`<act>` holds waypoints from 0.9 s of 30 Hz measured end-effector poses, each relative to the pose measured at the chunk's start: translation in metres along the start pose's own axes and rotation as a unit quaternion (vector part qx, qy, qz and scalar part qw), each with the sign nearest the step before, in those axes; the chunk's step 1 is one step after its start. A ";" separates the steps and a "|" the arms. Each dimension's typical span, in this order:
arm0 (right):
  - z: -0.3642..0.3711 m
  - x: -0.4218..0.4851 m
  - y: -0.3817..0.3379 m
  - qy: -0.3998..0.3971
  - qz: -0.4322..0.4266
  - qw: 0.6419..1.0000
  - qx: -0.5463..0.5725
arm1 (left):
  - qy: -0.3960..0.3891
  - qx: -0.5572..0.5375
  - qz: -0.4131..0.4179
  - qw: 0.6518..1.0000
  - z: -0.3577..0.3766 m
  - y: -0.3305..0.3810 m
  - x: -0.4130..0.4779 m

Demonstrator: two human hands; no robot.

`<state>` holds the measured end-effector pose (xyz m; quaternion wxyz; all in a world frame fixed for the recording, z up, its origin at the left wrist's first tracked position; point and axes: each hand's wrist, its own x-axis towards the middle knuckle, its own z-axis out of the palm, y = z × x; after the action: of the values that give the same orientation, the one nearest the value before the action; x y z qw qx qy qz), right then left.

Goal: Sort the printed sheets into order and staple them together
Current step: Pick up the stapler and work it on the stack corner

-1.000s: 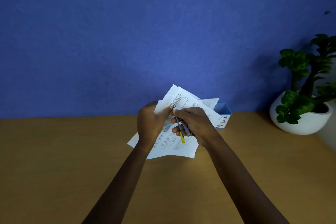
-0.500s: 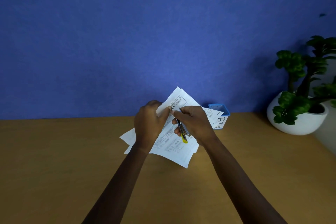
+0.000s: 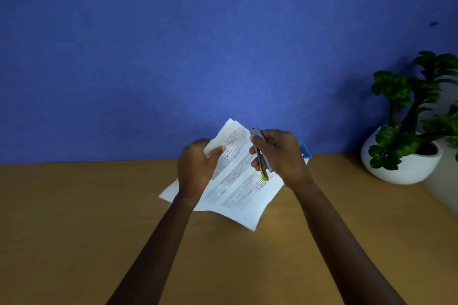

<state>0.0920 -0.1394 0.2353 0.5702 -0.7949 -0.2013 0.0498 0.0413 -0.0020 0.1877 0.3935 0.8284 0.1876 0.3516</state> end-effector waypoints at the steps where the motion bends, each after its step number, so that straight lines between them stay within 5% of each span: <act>1: -0.003 0.000 -0.001 -0.027 0.036 0.996 0.082 | -0.001 -0.049 -0.038 0.998 0.000 -0.001 0.000; 8: 0.015 -0.013 0.005 -0.151 0.163 0.959 0.175 | -0.023 -0.239 -0.115 0.964 0.004 0.008 -0.004; 27: 0.027 -0.014 0.007 -0.106 0.169 0.943 0.268 | 0.024 -0.255 -0.094 0.962 0.007 0.012 -0.016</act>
<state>0.0721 -0.1223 0.2176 0.7207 -0.6254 -0.1028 0.2811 0.0360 -0.0223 0.1873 0.6181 0.6709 0.1780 0.3690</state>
